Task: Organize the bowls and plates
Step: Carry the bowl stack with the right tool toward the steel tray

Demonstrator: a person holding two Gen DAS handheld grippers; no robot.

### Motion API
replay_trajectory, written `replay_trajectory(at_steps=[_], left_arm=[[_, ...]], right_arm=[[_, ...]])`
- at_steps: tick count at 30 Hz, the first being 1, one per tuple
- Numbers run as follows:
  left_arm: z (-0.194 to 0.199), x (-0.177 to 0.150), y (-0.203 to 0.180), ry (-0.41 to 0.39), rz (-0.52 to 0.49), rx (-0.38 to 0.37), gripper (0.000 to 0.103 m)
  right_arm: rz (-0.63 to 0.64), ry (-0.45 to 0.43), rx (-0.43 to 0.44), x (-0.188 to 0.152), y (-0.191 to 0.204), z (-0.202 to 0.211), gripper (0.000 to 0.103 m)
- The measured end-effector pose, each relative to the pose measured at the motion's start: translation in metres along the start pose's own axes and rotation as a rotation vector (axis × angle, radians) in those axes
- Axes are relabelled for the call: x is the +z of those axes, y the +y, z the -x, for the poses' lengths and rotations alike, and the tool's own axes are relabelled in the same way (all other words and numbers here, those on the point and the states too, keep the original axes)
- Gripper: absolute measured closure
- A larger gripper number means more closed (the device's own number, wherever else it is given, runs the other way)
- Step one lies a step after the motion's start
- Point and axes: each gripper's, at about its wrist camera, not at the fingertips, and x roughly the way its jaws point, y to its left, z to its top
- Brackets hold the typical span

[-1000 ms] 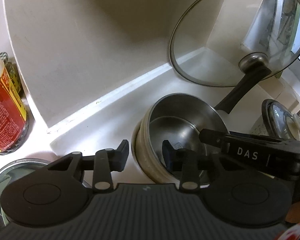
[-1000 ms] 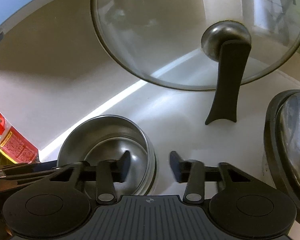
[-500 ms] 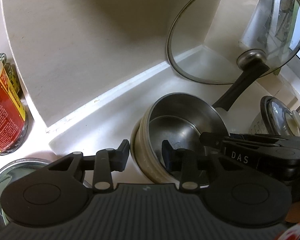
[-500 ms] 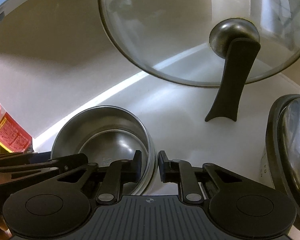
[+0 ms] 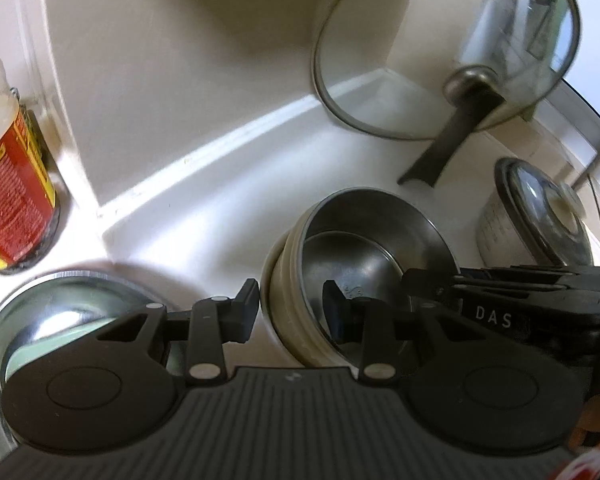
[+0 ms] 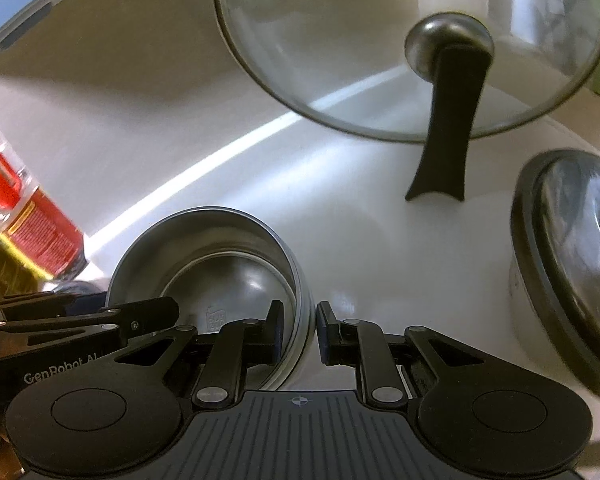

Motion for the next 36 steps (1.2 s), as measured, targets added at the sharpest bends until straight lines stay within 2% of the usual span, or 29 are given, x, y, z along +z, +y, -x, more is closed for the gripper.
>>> replay_trajectory(at_steps=[11,23,29,36], left_arm=[[0.037,-0.046,-0.008,0.038,-0.046,-0.048,0.072],[0.071,-0.088,-0.022,0.075,-0.123,-0.063,0.072],[0.082,-0.103,-0.022,0.088,-0.112,-0.074,0.072],[0.08,-0.101,-0.015,0.108,-0.08,-0.086,0.07]], right_arm=[[-0.015,0.039,0.012,-0.047,0.001,0.04,0.085],[-0.021,0.087,0.019,-0.097,0.008,0.077,0.085],[-0.026,0.107,0.032,-0.109,0.009,0.089,0.085],[-0.039,0.118,0.041,-0.108,0.01,0.092,0.084]])
